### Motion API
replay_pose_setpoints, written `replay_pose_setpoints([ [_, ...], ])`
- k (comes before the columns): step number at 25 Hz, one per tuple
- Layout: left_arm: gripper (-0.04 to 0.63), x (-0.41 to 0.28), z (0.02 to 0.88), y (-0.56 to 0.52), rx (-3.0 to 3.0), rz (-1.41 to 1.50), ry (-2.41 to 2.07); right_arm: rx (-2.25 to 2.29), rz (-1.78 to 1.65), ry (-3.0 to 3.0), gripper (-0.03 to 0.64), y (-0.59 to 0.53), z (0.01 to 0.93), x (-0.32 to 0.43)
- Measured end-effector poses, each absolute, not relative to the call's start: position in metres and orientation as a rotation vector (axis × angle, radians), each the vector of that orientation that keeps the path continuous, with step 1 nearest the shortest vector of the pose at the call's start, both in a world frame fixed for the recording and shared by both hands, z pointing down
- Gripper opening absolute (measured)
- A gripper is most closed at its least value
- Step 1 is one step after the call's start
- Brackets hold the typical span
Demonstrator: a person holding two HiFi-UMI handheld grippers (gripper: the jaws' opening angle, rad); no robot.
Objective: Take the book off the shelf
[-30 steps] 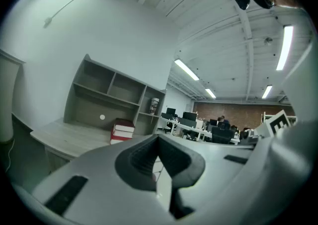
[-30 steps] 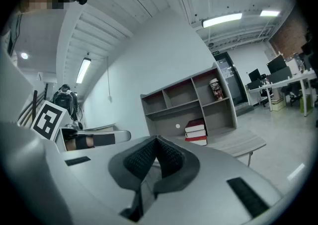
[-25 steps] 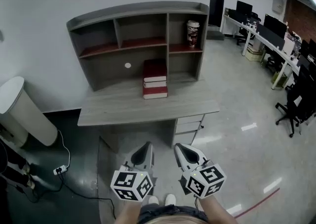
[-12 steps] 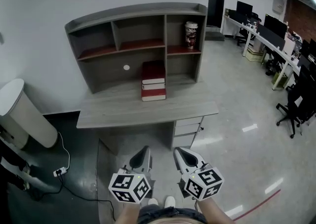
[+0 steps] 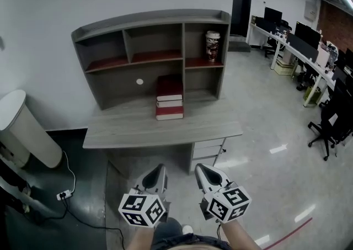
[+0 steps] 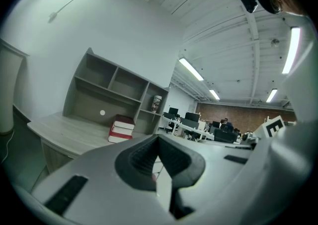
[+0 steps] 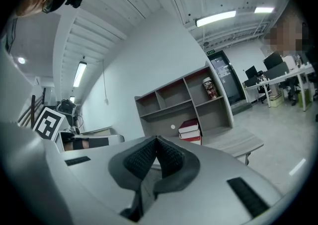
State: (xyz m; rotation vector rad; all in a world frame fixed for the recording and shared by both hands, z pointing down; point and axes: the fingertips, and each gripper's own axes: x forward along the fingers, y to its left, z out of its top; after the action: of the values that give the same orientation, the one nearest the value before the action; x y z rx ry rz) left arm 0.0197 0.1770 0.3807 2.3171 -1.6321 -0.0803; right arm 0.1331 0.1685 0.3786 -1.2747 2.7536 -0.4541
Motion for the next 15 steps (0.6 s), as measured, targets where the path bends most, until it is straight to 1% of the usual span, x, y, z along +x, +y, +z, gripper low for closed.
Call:
replay_pose_setpoints([
  [15,0.011,-0.002,0.386,0.102,2.293,-0.061,-1.649,-1.291,-0.513,2.754,0.002,0.095,0.389,0.118],
])
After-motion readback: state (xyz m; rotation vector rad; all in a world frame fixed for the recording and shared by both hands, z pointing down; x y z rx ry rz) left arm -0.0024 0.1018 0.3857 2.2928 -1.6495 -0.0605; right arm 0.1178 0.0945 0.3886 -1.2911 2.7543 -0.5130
